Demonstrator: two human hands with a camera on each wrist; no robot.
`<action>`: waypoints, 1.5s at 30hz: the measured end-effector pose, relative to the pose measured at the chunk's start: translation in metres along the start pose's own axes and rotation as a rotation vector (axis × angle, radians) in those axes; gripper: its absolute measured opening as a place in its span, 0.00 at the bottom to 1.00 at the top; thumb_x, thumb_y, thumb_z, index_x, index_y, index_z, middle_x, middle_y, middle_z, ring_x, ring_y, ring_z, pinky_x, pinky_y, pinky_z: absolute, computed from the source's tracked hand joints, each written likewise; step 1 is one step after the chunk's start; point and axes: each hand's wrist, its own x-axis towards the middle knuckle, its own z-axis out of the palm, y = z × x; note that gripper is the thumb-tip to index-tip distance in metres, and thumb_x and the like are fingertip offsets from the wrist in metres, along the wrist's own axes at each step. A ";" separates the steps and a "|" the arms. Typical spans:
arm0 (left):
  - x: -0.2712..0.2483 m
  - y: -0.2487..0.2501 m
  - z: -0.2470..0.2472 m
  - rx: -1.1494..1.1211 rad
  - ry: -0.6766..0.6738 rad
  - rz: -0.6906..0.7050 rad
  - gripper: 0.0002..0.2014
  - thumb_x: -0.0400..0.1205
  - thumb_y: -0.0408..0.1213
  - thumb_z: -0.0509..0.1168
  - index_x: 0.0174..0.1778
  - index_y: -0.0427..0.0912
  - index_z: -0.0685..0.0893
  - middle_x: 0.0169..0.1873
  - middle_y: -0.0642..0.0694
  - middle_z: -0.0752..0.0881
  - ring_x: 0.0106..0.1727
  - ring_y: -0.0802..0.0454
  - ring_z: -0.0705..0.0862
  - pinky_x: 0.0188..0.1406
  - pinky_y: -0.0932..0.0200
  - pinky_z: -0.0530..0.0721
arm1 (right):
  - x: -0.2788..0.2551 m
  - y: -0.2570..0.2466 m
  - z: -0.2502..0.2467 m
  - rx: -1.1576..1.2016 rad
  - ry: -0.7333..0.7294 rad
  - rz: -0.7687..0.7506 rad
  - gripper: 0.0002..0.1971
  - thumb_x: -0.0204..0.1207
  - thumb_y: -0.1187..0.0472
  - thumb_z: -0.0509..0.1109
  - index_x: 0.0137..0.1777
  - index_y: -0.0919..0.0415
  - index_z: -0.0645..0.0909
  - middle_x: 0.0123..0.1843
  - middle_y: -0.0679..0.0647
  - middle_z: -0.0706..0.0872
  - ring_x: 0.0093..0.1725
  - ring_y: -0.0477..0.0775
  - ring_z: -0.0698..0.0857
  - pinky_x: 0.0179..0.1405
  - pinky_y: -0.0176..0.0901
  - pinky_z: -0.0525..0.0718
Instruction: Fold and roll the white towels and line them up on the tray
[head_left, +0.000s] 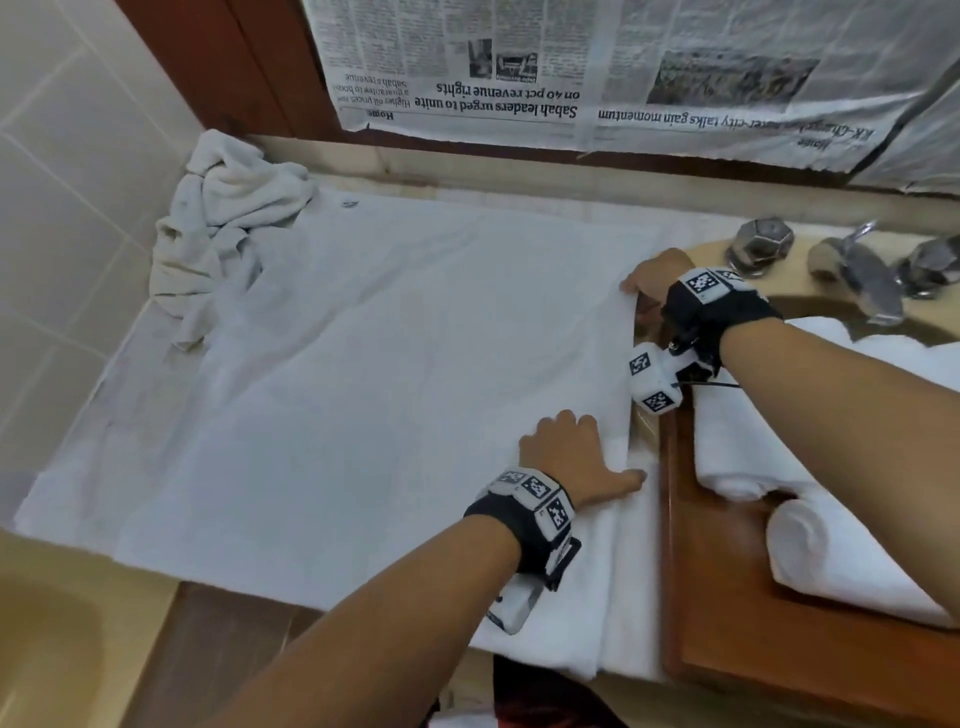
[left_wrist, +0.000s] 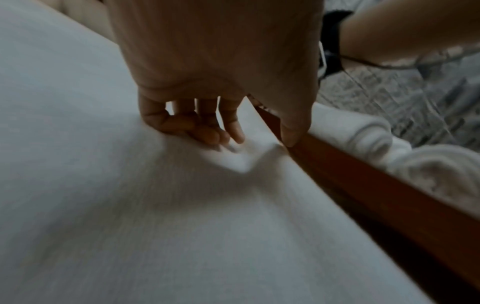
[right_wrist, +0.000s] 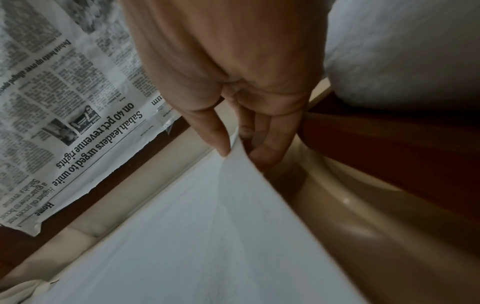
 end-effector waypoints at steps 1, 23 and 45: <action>0.001 0.005 0.002 0.045 -0.004 -0.017 0.38 0.72 0.70 0.63 0.68 0.43 0.72 0.62 0.42 0.76 0.63 0.40 0.75 0.58 0.44 0.76 | 0.003 -0.004 -0.002 0.002 0.000 -0.003 0.12 0.78 0.66 0.67 0.37 0.53 0.70 0.40 0.51 0.76 0.35 0.48 0.79 0.18 0.34 0.80; -0.070 -0.244 -0.179 -1.206 0.446 -0.057 0.15 0.85 0.43 0.61 0.41 0.35 0.82 0.37 0.46 0.85 0.40 0.50 0.83 0.43 0.57 0.79 | -0.037 -0.207 0.196 0.089 0.185 -0.576 0.20 0.82 0.64 0.62 0.74 0.61 0.74 0.58 0.52 0.89 0.59 0.48 0.84 0.56 0.34 0.75; -0.021 -0.313 -0.174 -0.144 0.064 -0.422 0.16 0.81 0.48 0.62 0.57 0.40 0.80 0.55 0.42 0.82 0.59 0.42 0.81 0.51 0.57 0.77 | -0.037 -0.068 0.239 -0.857 -0.074 -0.597 0.16 0.79 0.56 0.66 0.66 0.54 0.78 0.67 0.49 0.75 0.63 0.54 0.74 0.56 0.46 0.77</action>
